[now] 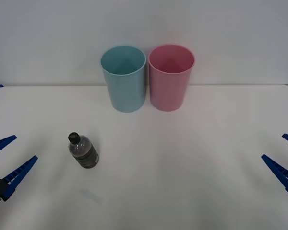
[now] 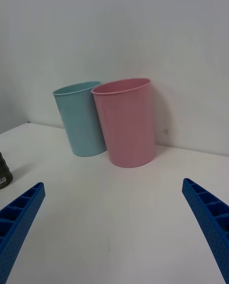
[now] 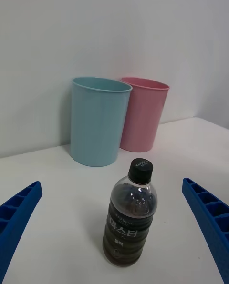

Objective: Grasp the object on the table and drop it into the matching bin: aluminum can to the light blue bin, PET bottle to the pink bin.

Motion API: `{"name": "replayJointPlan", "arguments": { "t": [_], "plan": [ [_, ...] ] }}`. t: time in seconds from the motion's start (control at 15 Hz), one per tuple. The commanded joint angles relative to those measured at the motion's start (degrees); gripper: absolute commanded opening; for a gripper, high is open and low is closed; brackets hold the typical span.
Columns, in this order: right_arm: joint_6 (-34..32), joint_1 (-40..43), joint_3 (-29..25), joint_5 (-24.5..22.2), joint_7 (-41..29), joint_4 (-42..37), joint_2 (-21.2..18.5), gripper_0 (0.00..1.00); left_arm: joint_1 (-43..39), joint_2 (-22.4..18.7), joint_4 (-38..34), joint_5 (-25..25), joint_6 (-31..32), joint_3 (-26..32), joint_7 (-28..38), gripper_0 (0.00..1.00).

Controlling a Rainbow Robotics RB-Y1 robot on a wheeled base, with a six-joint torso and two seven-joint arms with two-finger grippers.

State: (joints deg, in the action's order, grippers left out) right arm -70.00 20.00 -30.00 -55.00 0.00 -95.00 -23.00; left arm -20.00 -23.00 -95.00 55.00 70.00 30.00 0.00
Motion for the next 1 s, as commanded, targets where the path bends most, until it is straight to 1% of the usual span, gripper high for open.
{"name": "replayJointPlan", "arguments": {
  "t": [0.07, 0.13, 0.27, 0.4, 0.6, 0.73, 1.0],
  "plan": [
    [0.00, 0.00, 0.00, 0.00, 0.00, 0.00, 0.00, 1.00, 0.00, 0.00, 0.00, 0.00, 0.00, 0.00, 0.00, 1.00],
    [0.00, 0.00, 0.00, 0.00, 0.00, 0.00, 0.00, 1.00, -0.04, 1.20, 1.84, -0.33, -0.65, 0.32, 0.09, 1.00],
    [0.00, 0.00, 0.00, 0.00, 0.00, 0.00, 0.00, 1.00, 0.05, 1.03, 2.81, -1.91, -0.65, 0.32, -0.53, 1.00],
    [0.00, 0.00, 0.00, 0.00, 0.00, 0.00, 0.00, 1.00, -0.48, -0.03, 2.89, -1.91, -0.65, 0.32, -0.79, 1.00],
    [0.00, 0.00, 0.00, 0.00, 0.00, 0.00, 0.00, 1.00, -1.36, -0.38, 3.16, -1.83, -0.56, 0.23, -1.05, 1.00],
    [0.00, 0.00, 0.00, 0.00, 0.00, 0.00, 0.00, 1.00, -2.06, -0.38, 3.42, -0.07, -0.48, 0.15, -1.76, 1.00],
    [0.00, 0.00, 0.00, 0.00, 0.00, 0.00, 0.00, 1.00, -3.73, -0.82, 3.42, 1.07, -0.48, -0.73, -3.25, 1.00]
  ]
}}
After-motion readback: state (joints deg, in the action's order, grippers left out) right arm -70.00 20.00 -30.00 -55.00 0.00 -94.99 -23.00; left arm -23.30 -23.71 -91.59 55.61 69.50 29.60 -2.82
